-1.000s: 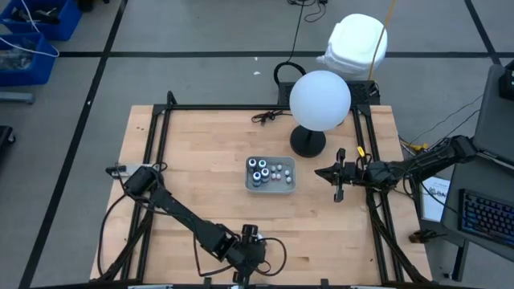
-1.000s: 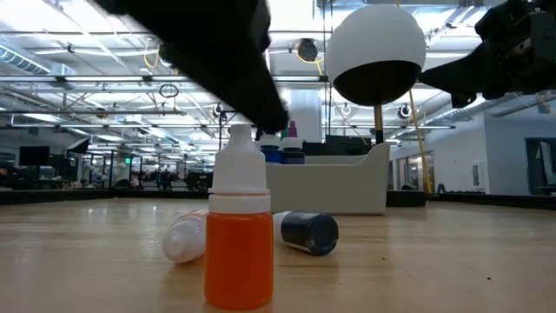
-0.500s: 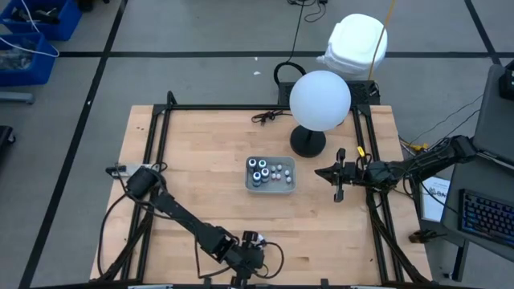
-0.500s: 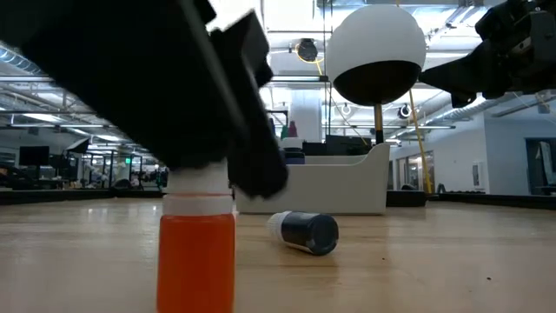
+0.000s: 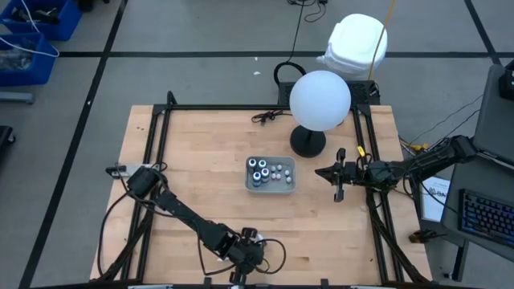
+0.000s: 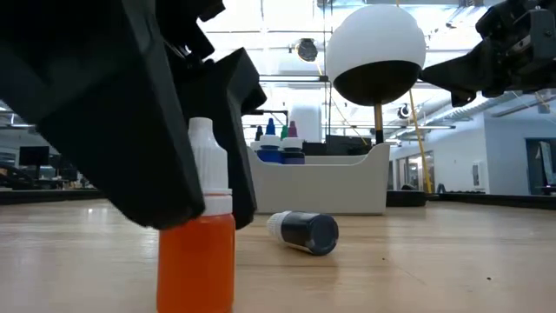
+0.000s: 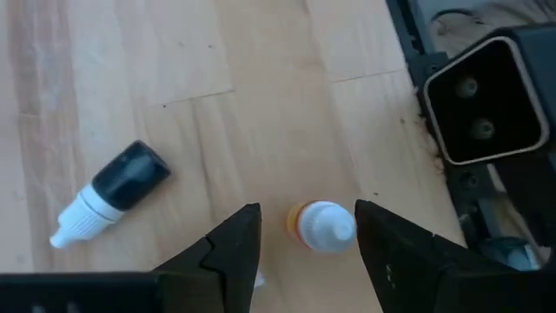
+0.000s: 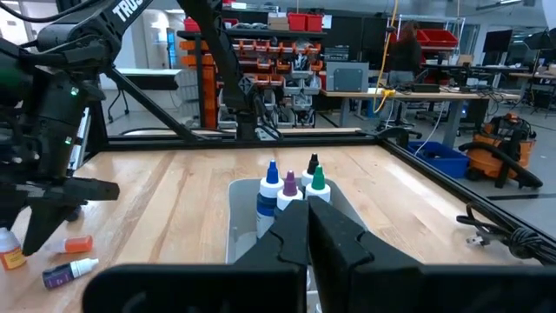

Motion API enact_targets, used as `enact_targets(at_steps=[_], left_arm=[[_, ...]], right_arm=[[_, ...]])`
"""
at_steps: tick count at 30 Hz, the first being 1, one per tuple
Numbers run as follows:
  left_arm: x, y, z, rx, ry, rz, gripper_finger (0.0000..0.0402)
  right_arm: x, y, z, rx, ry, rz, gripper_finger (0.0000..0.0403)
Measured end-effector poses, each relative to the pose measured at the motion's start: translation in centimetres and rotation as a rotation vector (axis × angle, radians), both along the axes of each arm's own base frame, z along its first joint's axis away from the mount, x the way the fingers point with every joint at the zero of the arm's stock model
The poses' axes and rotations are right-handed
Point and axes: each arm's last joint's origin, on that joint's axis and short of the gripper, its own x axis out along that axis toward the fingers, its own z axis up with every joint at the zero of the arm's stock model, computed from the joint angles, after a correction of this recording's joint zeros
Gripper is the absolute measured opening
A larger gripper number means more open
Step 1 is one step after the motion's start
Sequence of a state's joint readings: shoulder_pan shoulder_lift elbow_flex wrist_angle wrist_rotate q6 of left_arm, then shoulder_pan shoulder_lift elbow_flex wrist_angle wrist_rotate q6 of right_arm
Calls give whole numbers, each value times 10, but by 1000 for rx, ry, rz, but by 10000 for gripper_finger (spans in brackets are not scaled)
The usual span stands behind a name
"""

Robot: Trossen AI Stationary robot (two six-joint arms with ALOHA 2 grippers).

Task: Pick & Place food coloring
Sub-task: Put the bottom small orange food coloring bottle into the gray bin

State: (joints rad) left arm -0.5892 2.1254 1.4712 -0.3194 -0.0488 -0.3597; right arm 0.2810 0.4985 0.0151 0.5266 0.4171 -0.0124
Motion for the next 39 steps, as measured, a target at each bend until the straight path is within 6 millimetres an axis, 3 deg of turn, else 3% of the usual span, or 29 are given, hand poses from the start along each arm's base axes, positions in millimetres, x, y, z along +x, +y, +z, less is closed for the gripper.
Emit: enact_targets(at_steps=[10, 23, 39], left_arm=[[0, 0, 0, 8, -5, -14, 193], [0, 0, 0, 26, -19, -41, 69], [1, 0, 1, 42, -33, -70, 69]], right_arm=[[0, 0, 0, -8, 1, 0, 1], [0, 0, 0, -11, 2, 0, 1], [0, 0, 0, -10, 2, 0, 0]])
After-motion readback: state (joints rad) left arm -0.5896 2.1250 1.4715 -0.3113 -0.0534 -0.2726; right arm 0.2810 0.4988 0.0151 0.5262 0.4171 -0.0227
